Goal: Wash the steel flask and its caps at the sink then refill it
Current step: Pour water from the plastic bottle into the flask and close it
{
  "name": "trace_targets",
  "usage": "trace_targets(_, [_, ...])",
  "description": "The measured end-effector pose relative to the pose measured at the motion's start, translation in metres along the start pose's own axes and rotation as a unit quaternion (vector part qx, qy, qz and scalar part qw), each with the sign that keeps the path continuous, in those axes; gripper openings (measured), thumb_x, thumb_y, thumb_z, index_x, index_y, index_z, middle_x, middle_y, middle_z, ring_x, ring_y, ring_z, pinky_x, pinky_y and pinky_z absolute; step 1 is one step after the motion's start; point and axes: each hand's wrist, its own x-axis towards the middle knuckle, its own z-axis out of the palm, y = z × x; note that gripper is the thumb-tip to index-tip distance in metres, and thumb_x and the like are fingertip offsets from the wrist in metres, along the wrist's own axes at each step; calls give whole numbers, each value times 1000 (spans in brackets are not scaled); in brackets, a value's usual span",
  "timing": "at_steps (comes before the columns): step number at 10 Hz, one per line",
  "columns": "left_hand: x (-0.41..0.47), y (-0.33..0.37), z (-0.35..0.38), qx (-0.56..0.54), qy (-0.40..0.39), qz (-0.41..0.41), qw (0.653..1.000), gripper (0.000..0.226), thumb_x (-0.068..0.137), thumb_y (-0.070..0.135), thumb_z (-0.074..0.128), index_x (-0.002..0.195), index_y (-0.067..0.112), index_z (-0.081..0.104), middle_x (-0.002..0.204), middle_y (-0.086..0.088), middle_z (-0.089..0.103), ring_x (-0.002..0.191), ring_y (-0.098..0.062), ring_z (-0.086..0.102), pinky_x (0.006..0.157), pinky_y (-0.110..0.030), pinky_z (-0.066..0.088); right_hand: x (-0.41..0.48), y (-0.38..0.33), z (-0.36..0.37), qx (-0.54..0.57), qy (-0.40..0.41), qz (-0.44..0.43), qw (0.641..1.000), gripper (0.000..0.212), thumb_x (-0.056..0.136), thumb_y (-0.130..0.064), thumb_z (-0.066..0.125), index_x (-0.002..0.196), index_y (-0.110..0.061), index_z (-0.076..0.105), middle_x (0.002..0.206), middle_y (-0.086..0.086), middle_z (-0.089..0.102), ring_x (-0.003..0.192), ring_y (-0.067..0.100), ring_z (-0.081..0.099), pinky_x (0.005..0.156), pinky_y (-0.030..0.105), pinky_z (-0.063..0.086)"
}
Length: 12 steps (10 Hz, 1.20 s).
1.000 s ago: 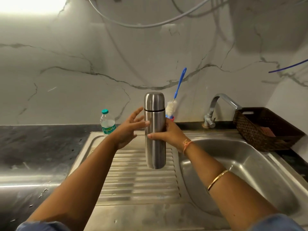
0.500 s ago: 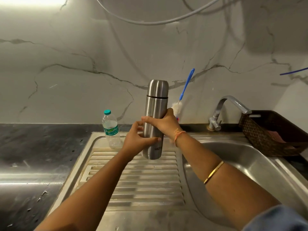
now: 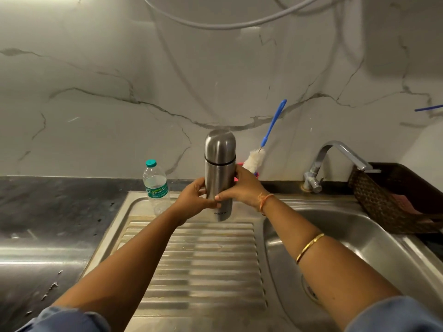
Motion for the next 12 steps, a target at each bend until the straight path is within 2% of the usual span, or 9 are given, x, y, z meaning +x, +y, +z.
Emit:
trace_targets(2, [41, -23, 5, 67, 14, -3, 998, 70, 73, -1, 76, 132, 21, 45, 124, 5, 53, 117, -10, 43, 91, -28, 41, 30, 27, 11, 0, 39, 16, 999, 65, 64, -11, 84, 119, -13, 49, 110, 3, 62, 102, 16, 56, 82, 22, 45])
trace_targets(3, [59, -35, 8, 67, 16, -9, 998, 70, 72, -1, 77, 130, 21, 46, 118, 7, 53, 115, -11, 45, 85, -23, 43, 47, 39, 13, -5, 38, 35, 999, 64, 64, -9, 83, 117, -14, 48, 106, 1, 61, 97, 13, 54, 81, 21, 44])
trace_targets(4, [73, -46, 11, 63, 12, -19, 998, 68, 72, -2, 77, 129, 20, 47, 116, 8, 54, 113, -9, 45, 69, -10, 43, 64, 50, 14, -12, 31, 50, 998, 64, 64, -8, 83, 117, -15, 48, 107, 1, 61, 99, 15, 55, 85, 25, 47])
trace_targets(5, [87, -59, 8, 60, 3, -34, 998, 75, 72, -2, 77, 135, 18, 43, 125, 2, 54, 117, -12, 46, 66, -10, 45, 78, 61, 18, -24, 18, 54, 998, 68, 63, -9, 84, 119, -15, 47, 111, 4, 62, 105, 20, 58, 92, 32, 49])
trace_targets(7, [94, -75, 0, 82, -16, -44, 996, 77, 71, 1, 79, 136, 18, 42, 121, 7, 53, 114, -10, 48, 89, -22, 43, 88, 75, 27, -15, 2, 60, 998, 71, 62, -10, 84, 121, -14, 45, 113, 6, 61, 106, 21, 58, 94, 37, 50])
trace_targets(9, [95, -81, -1, 76, -24, -28, 996, 75, 74, 1, 77, 137, 21, 41, 120, 11, 50, 113, -7, 44, 83, -15, 39, 89, 80, 33, 8, 1, 58, 998, 70, 64, -8, 83, 121, -18, 43, 113, 3, 60, 108, 21, 57, 95, 38, 50])
trace_targets(10, [92, -82, 2, 69, -29, -24, 997, 77, 77, -1, 74, 140, 23, 36, 122, 12, 47, 120, -9, 42, 84, -13, 40, 82, 82, 35, 22, 2, 52, 998, 73, 67, -7, 81, 125, -19, 39, 113, -2, 56, 110, 17, 54, 93, 31, 48])
trace_targets(11, [88, -79, 5, 95, -30, 1, 995, 92, 75, 0, 75, 145, 26, 21, 127, 12, 41, 120, -6, 38, 85, -6, 40, 77, 81, 35, 41, 8, 45, 998, 79, 69, -4, 79, 131, -20, 33, 117, -3, 51, 113, 16, 50, 93, 27, 45])
trace_targets(12, [79, -74, 5, 175, 18, 0, 984, 112, 71, 18, 82, 151, 16, 4, 149, -1, 33, 134, -15, 35, 105, -17, 36, 68, 76, 34, 31, 21, 44, 998, 91, 72, -4, 77, 141, -21, 20, 134, 5, 43, 125, 22, 43, 98, 32, 40])
